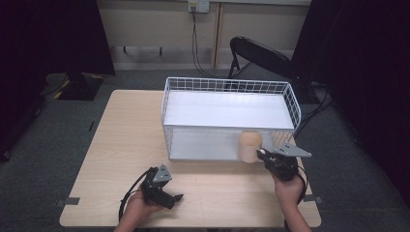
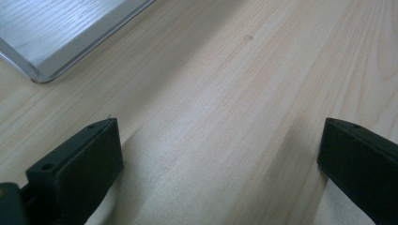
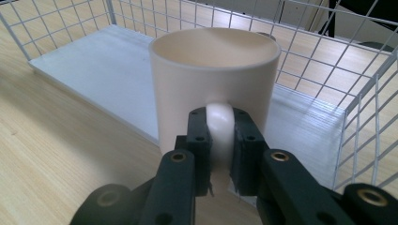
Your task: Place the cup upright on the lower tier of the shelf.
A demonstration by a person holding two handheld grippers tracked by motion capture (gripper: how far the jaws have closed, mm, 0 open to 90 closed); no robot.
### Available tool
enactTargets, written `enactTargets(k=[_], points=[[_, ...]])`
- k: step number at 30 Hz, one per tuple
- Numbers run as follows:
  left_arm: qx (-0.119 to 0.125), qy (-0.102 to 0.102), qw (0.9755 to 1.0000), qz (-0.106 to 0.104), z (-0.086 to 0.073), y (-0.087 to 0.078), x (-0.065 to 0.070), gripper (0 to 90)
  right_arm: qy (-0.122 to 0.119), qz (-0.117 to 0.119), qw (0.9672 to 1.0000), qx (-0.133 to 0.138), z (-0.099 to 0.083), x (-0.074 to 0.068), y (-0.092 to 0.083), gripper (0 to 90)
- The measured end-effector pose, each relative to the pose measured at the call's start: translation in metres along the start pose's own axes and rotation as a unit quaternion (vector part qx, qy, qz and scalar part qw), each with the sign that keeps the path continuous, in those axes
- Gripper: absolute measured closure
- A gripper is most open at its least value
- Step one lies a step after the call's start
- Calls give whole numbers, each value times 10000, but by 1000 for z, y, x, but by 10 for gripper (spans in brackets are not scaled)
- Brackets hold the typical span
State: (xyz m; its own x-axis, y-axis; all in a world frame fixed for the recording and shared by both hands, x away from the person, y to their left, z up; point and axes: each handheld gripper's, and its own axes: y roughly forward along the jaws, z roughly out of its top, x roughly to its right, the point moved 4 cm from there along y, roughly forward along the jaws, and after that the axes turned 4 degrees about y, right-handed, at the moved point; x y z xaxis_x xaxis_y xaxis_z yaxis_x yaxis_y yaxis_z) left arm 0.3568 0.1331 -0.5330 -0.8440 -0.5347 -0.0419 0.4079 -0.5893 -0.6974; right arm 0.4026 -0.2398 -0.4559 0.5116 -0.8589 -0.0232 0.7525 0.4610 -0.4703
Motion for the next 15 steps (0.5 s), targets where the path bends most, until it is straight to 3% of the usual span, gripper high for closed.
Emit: enactTargets(k=[15], points=[[1,1,10000,0,0,0,0,0,98,-104,9999,29,-2,7,7,803]])
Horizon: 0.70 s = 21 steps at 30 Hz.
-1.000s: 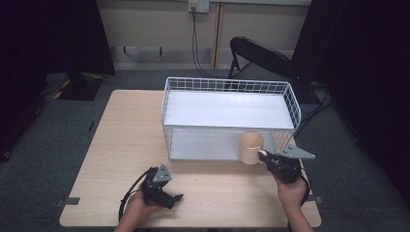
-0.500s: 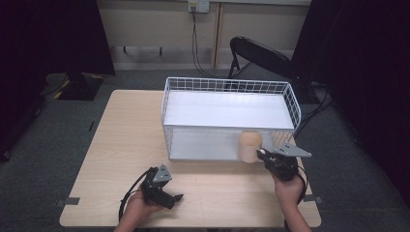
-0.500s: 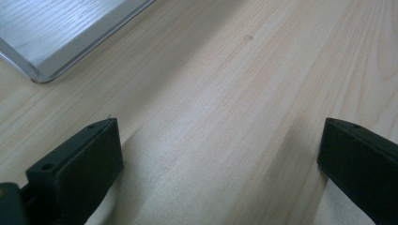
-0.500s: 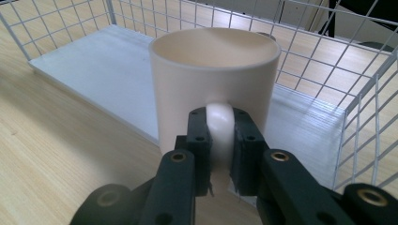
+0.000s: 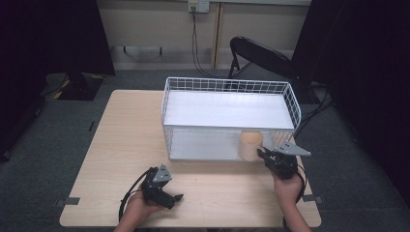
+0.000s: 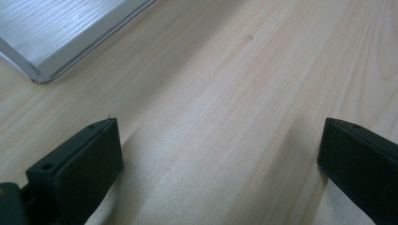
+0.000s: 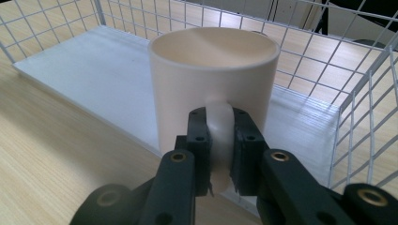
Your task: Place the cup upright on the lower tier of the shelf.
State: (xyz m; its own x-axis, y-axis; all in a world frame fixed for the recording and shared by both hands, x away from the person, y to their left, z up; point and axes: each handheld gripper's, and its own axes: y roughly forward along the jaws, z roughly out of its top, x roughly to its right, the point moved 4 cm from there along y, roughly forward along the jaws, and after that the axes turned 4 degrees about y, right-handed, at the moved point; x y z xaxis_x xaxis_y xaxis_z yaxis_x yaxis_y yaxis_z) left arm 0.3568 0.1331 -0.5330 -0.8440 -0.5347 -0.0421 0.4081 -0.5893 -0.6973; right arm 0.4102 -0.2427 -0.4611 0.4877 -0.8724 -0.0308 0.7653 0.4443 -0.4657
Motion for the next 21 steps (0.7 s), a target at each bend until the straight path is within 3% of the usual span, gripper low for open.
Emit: enactTargets(k=[21], points=[[0,-2,10000,-1,0,0,0,0,158,-126,9998,21,-5,3,10,802]])
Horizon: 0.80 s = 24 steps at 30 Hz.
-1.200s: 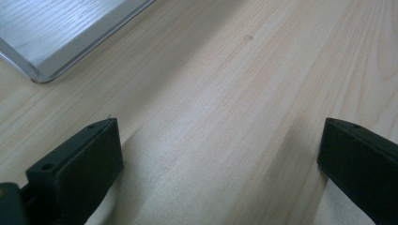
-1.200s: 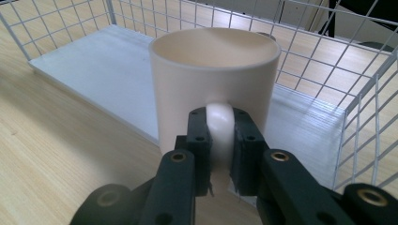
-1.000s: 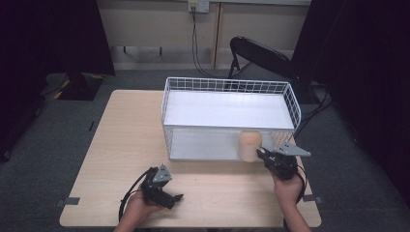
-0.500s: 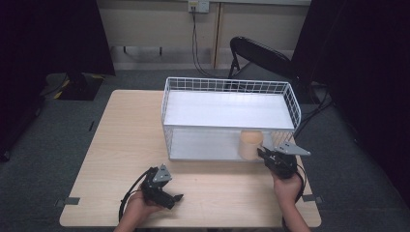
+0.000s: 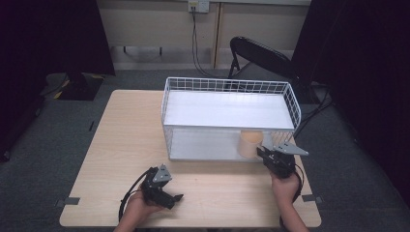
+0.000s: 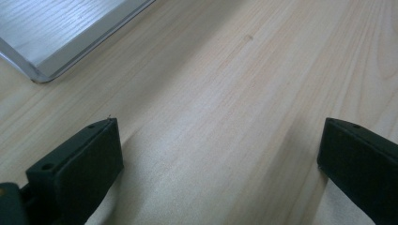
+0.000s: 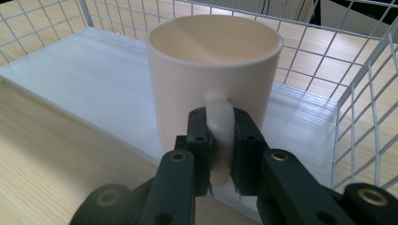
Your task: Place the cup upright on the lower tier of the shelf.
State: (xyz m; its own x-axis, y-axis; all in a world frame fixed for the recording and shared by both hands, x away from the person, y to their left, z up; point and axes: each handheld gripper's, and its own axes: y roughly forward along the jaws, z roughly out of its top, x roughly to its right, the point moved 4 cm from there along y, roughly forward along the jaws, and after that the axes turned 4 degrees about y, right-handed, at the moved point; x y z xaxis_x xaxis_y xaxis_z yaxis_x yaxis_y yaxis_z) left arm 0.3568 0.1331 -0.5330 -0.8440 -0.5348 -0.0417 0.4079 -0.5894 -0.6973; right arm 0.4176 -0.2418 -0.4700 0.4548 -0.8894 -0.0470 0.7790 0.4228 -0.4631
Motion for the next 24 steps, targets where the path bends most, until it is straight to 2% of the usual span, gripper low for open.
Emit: enactTargets(k=[24], points=[[1,0,10000,0,0,0,0,0,31,-106,9999,-118,-2,-1,10,800]])
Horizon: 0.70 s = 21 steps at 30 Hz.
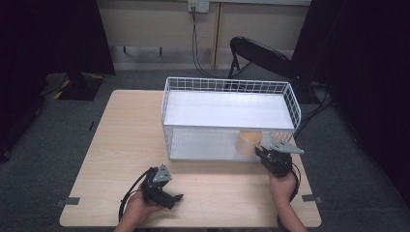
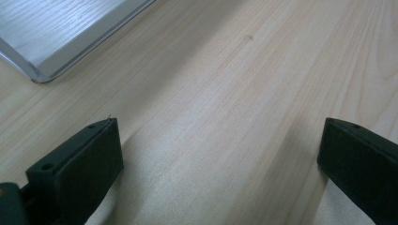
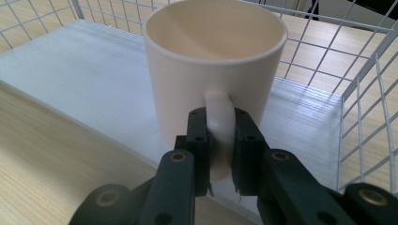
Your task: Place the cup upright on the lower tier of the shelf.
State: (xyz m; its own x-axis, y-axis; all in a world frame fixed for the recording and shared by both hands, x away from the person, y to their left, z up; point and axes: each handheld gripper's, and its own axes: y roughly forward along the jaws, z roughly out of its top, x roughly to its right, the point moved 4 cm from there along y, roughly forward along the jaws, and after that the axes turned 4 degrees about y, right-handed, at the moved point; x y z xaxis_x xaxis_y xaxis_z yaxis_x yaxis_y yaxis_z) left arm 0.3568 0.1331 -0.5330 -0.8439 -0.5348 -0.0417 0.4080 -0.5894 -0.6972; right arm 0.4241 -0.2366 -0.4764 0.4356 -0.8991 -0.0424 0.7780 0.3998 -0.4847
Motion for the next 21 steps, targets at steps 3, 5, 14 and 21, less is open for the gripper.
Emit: enactTargets(k=[3,5,14,21], points=[[-2,1,10000,0,0,0,0,0,18,-7,10000,9,0,0,1,799],[0,0,10000,0,0,0,0,0,35,-7,10000,16,0,-1,2,799],[0,1,10000,0,0,0,0,0,28,-9,10000,20,0,-2,3,797],[-1,2,10000,0,0,0,0,0,-7,-23,10000,25,-1,-3,3,778]])
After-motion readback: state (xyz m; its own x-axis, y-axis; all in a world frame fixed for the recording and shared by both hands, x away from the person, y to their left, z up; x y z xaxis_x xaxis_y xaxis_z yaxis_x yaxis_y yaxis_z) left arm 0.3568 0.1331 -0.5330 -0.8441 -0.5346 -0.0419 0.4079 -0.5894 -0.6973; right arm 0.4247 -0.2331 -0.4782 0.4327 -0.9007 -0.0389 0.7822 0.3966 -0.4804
